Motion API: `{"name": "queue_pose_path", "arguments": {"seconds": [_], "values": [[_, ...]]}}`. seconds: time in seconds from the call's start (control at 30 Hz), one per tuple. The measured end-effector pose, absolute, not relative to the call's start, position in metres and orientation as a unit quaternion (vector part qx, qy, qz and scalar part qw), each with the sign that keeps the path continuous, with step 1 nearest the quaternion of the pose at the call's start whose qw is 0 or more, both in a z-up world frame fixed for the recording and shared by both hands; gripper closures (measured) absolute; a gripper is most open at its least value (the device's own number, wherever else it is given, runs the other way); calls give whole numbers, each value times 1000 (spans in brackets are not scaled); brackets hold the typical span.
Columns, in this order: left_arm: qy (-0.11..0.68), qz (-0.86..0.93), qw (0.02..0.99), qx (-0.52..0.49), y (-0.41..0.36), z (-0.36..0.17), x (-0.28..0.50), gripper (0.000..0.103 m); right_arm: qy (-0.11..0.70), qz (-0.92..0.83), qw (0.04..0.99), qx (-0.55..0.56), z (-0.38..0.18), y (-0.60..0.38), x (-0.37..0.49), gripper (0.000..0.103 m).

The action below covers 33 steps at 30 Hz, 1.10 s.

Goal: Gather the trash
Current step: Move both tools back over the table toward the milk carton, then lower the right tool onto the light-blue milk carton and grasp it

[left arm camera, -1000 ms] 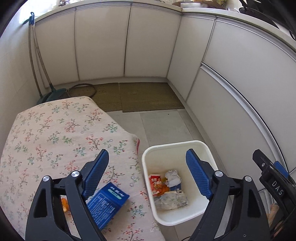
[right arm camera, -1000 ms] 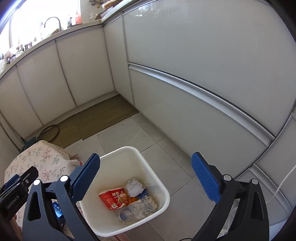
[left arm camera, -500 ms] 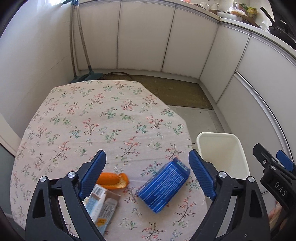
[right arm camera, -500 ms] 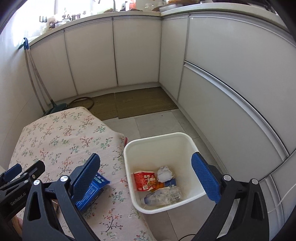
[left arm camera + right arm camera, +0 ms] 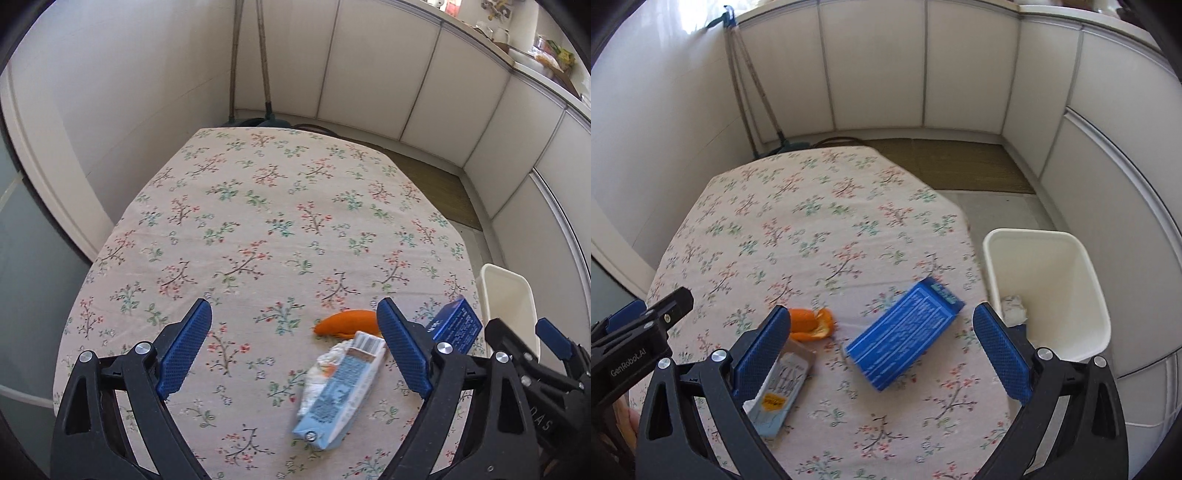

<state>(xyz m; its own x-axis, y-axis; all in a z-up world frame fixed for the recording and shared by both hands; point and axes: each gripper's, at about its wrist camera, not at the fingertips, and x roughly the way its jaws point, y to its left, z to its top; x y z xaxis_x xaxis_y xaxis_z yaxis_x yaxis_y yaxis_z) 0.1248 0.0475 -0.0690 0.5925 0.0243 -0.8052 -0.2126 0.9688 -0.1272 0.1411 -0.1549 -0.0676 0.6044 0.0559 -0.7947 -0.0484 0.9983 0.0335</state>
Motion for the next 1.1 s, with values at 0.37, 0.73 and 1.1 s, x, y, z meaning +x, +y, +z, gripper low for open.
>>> {"name": "queue_pose_path", "arguments": {"seconds": [0.37,0.73,1.1], "values": [[451,104,867,-186,131,-75,106,16,561,77,824,31,-139,-76,143,7],[462,92,853,-224,159,-82,105,16,616,90,771,135,-182,-77,142,41],[487,83,841,-219,146,-95,115,16,550,111,816,142,-134,-86,139,43]]}}
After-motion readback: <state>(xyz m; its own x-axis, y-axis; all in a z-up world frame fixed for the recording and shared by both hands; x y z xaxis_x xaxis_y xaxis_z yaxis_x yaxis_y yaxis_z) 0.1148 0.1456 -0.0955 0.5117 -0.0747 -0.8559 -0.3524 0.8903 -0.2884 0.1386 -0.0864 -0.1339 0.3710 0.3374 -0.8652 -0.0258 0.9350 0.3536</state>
